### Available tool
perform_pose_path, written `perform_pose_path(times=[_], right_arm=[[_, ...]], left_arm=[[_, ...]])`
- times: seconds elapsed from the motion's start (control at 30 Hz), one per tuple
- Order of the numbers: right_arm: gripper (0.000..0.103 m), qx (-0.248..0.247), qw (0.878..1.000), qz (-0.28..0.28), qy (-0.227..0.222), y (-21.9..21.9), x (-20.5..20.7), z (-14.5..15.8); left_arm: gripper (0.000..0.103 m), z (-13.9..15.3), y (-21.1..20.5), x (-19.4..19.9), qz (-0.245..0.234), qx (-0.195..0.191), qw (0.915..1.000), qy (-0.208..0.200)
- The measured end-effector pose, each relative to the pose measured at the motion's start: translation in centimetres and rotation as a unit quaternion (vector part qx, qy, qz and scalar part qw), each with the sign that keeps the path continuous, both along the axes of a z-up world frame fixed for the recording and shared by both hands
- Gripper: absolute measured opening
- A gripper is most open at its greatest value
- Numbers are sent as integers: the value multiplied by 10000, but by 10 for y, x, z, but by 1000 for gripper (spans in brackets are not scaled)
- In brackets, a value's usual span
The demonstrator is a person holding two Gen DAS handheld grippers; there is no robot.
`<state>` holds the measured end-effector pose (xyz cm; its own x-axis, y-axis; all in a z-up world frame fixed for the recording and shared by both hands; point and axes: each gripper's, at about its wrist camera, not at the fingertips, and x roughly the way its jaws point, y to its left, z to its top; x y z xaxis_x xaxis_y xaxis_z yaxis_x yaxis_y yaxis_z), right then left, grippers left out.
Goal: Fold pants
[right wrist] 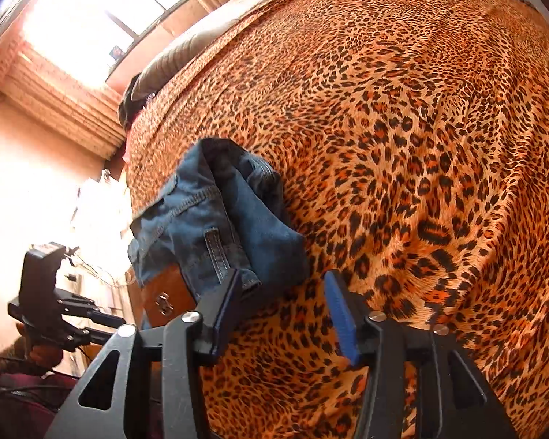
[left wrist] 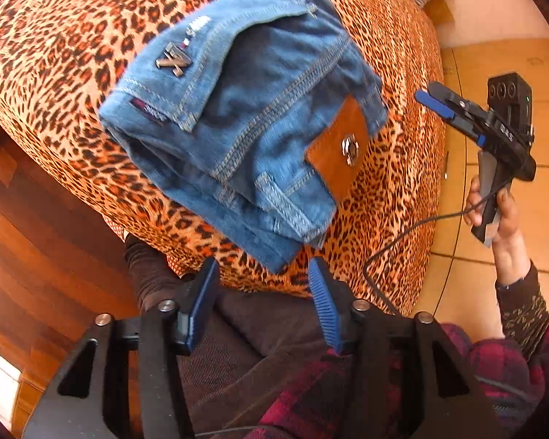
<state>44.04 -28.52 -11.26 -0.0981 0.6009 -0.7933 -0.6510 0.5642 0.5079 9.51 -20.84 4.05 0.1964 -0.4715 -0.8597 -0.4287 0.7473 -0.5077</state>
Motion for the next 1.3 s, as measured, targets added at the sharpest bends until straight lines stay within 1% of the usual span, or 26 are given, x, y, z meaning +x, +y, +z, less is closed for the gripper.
perform_pose_path(times=[0.03, 0.13, 0.2, 0.23, 0.27, 0.3, 0.33, 0.4, 0.43, 0.47, 0.5, 0.57, 0.63, 0.7, 0.73, 0.77, 0.83, 0.9, 0.93, 1.0, 1.03, 1.1, 1.13, 1.2, 1.27, 1.3], right_arm=[[69, 171, 9997, 4, 167, 6, 2, 0], [69, 319, 9975, 120, 612, 34, 4, -17], [69, 172, 9976, 229, 627, 54, 1, -32], [69, 70, 9965, 358, 750, 63, 0, -42], [62, -75, 9953, 555, 794, 72, -4, -49], [48, -305, 9943, 800, 633, 77, -13, -50], [28, -459, 9936, 975, 341, 80, -20, -47], [28, -589, 9926, 1061, -95, 75, -28, -43], [28, -833, 9898, 1121, -288, 73, -30, -50], [27, -1077, 9866, 1187, -314, 72, -31, -62], [26, -1176, 9855, 1192, -273, 71, -32, -70], [29, -1136, 9868, 1124, -262, 71, -30, -60], [32, -999, 9890, 1037, -346, 72, -26, -40], [36, -722, 9927, 823, -500, 71, -20, -14], [43, -476, 9946, 725, -579, 72, -16, 0], [47, -204, 9954, 665, -655, 74, -14, 11], [47, 270, 9940, 712, -787, 90, -15, 29], [44, 368, 9897, 840, -1103, 121, -28, 36], [43, 337, 9874, 918, -1245, 135, -33, 34], [36, 68, 9833, 992, -1525, 160, -44, 22], [30, -172, 9810, 1035, -1630, 173, -45, 6], [25, -811, 9781, 1032, -1615, 183, -38, -33], [26, -962, 9789, 1036, -1474, 179, -29, -51], [40, -954, 9838, 864, -1250, 171, -17, -61], [42, -798, 9904, 640, -926, 163, -10, -53], [42, -662, 9922, 565, -894, 156, -11, -44]], left_arm=[[53, 0, 6, 8, 173, -13, 9998, -5], [53, -8, 14, 36, 554, -121, 9984, -12], [53, -15, 12, 52, 625, -100, 9980, 75], [53, -22, 11, 58, 645, -75, 9978, 156], [53, -26, 7, 62, 604, -91, 9979, 215], [53, -30, 2, 63, 564, -119, 9979, 283], [53, -35, -5, 61, 530, -163, 9979, 333], [53, -48, -17, 55, 414, -191, 9982, 391], [53, -54, -21, 52, 371, -206, 9985, 353], [53, -53, -23, 50, 404, -178, 9987, 264], [53, -50, -22, 48, 439, -206, 9985, 242], [53, -38, -24, 40, 316, -316, 9988, 222], [53, -16, -18, 28, 243, -187, 9995, -38], [53, 6, -4, 18, 337, -85, 9989, -307], [53, 16, 8, 17, 467, -32, 9981, -409], [53, 23, 19, 19, 622, 22, 9968, -505], [57, 29, 39, 26, 930, 139, 9937, -617], [59, 21, 52, 38, 1205, 200, 9913, -495], [59, 12, 57, 43, 1315, 161, 9904, -383], [59, -10, 62, 51, 1424, 125, 9897, -84], [59, -21, 64, 55, 1431, 166, 9895, 60], [59, -39, 59, 64, 1330, 191, 9907, 206], [60, -40, 57, 68, 1254, 272, 9915, 234], [65, -34, 51, 76, 1027, 446, 9933, 274], [65, -24, 43, 79, 710, 518, 9957, 284], [65, -19, 41, 77, 605, 465, 9968, 246]])
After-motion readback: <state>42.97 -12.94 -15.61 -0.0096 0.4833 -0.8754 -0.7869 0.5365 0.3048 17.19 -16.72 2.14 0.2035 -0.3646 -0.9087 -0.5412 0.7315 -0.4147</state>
